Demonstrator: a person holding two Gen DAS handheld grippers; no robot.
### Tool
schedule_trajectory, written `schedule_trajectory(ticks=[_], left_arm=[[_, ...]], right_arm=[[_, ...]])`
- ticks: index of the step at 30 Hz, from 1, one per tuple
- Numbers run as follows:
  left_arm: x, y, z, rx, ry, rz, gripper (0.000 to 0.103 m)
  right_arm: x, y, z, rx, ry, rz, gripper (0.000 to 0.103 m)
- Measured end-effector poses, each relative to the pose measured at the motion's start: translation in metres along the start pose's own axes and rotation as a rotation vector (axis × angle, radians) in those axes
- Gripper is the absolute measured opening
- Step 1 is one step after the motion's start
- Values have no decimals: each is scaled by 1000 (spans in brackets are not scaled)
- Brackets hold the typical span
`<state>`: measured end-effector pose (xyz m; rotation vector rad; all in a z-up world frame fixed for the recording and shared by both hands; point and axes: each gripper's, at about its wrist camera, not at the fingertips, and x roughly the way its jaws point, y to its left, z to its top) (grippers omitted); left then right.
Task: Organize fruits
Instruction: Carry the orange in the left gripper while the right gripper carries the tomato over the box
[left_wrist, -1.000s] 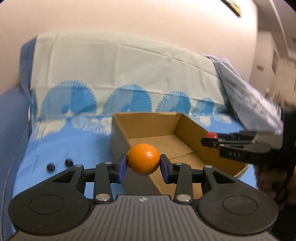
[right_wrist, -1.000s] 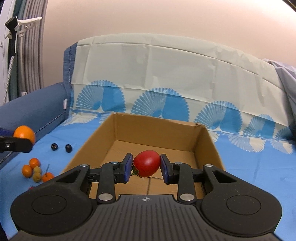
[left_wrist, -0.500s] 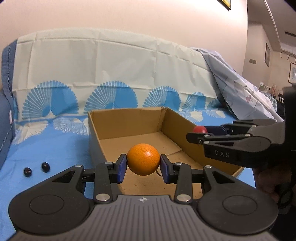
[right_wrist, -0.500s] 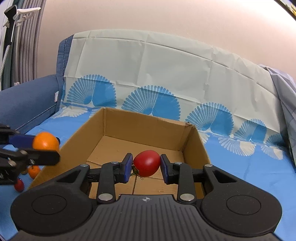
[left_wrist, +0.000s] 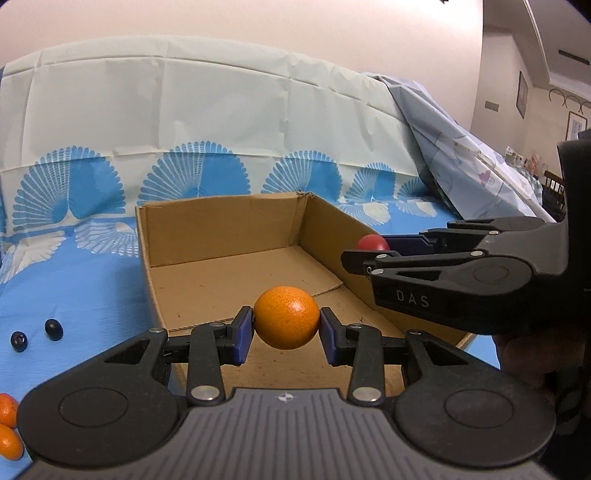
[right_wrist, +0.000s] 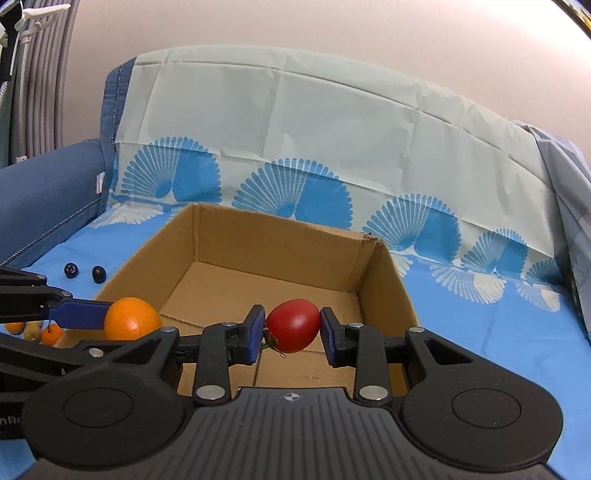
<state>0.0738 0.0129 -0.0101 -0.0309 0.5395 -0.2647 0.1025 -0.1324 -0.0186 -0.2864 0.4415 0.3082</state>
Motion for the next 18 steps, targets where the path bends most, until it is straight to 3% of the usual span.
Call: schedule_trajectory(ticks=[18], left_arm=[[2, -6, -2, 19, 11, 3, 42]], right_arm=[[1, -1, -1, 11, 8, -14, 34]])
